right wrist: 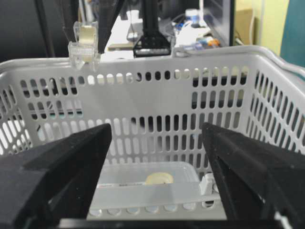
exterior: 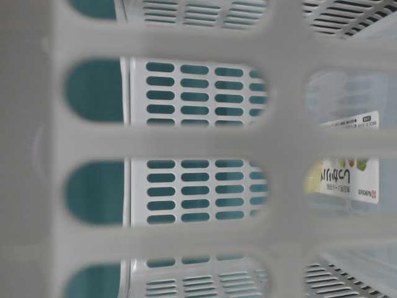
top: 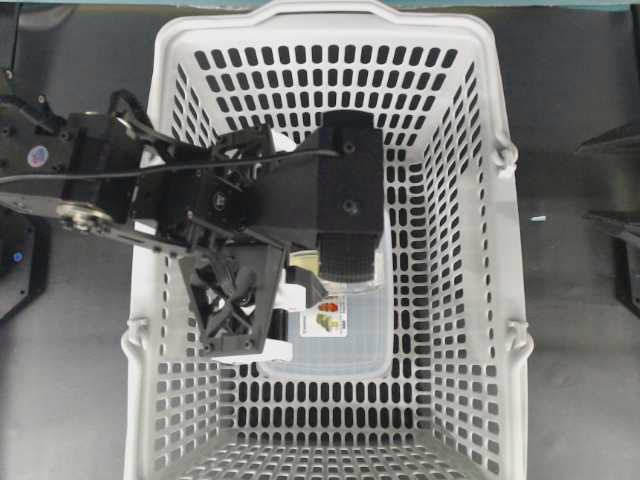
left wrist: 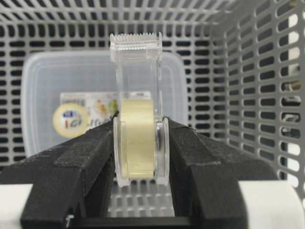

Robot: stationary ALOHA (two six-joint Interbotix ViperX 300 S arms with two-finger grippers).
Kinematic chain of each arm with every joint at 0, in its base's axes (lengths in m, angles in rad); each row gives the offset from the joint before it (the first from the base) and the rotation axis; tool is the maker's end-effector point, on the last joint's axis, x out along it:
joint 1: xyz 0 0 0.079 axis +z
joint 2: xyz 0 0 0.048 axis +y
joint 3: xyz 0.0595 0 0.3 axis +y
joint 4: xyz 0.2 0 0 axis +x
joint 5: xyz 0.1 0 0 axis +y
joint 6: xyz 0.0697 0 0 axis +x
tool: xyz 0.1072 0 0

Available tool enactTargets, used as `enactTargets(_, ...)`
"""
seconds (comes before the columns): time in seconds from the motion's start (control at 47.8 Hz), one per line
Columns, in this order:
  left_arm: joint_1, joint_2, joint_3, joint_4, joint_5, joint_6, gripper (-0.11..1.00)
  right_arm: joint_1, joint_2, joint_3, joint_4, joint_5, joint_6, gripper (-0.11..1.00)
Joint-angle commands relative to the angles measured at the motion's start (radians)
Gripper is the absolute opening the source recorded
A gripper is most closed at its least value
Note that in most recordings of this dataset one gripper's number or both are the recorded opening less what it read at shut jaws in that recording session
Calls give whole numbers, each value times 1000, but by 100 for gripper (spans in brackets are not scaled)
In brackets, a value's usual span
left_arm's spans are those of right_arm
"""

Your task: Pick up the tape dispenser from the shopping basket with the left arm.

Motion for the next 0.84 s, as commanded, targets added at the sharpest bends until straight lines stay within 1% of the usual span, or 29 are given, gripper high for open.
enactTargets(0.0,0,-11,-11,3,-5,0,29,-2,5,-5,2,-5,-2,73)
enactTargets(0.816,2,-5,-5,3,-5,0,29,-2,-6,0,3,-5,-2,73)
